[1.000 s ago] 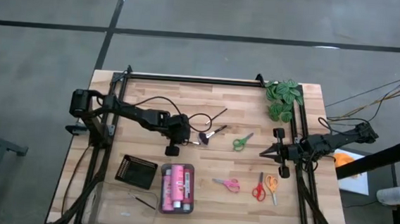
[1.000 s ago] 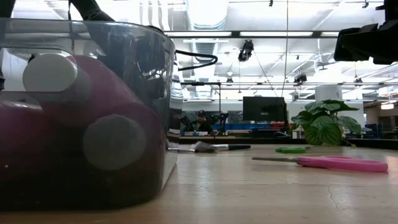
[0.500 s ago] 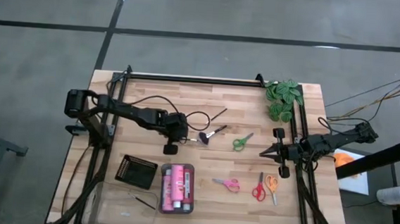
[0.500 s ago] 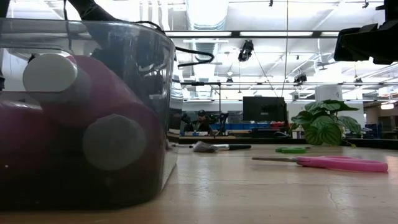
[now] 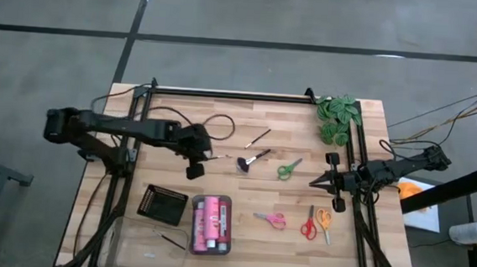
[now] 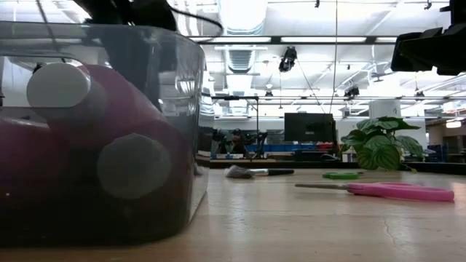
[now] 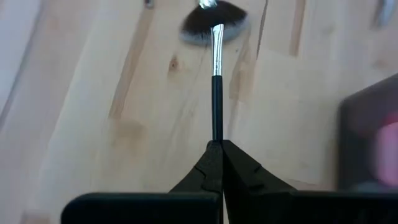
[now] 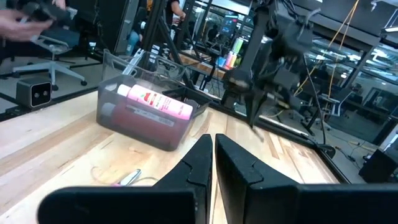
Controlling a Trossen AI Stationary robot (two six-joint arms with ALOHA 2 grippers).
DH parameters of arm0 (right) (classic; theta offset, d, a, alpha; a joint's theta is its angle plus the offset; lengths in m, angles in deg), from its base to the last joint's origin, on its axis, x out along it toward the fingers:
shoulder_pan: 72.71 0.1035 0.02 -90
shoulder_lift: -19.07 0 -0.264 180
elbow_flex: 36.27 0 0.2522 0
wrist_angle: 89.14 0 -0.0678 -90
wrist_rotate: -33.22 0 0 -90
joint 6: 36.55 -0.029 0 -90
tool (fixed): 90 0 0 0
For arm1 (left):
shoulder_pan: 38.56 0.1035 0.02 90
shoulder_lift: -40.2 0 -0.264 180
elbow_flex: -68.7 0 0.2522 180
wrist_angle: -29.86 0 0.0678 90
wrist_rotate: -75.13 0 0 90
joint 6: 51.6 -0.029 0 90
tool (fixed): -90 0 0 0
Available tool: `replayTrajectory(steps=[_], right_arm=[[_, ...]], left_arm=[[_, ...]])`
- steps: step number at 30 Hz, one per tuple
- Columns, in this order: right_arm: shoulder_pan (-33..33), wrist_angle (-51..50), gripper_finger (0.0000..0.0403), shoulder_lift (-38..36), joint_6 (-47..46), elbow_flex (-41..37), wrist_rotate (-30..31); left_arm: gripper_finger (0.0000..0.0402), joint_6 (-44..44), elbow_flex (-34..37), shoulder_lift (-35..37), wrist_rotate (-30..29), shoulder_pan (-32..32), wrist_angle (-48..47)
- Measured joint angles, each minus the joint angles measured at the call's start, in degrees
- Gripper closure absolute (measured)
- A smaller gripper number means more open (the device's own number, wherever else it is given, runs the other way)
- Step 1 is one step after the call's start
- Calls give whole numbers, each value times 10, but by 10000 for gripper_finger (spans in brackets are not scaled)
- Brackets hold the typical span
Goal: Pick & Place Paint Supplies
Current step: Put the bottom eyeshadow brush into the transparent bin
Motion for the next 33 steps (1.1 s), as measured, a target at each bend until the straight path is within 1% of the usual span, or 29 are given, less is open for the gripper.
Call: replayTrajectory(steps=[6, 10, 14, 17, 21, 23, 28, 30, 33], right_arm=[[0, 0, 388, 0, 0, 0, 0], [0, 0, 388, 0, 0, 0, 0], [0, 0, 388, 0, 0, 0, 0], [0, 0, 388, 0, 0, 0, 0], [0, 0, 388, 0, 0, 0, 0], [0, 0, 388, 0, 0, 0, 0], [0, 0, 388, 0, 0, 0, 0], [0, 0, 388, 0, 0, 0, 0], [0, 0, 388, 0, 0, 0, 0]], left_arm=[[401, 132, 0, 110, 17, -9, -75], [401, 166, -1, 173, 34, -38, -127], [401, 178, -1, 220, 55, -93, -192], [401, 213, -7, 245, 60, -155, -241], [401, 261, -22, 257, 57, -267, -265], [401, 285, -30, 255, 46, -327, -263], [401, 374, -50, 235, -13, -464, -242], [401, 407, -59, 223, -21, -505, -229], [401, 441, -63, 201, -24, -551, -223]])
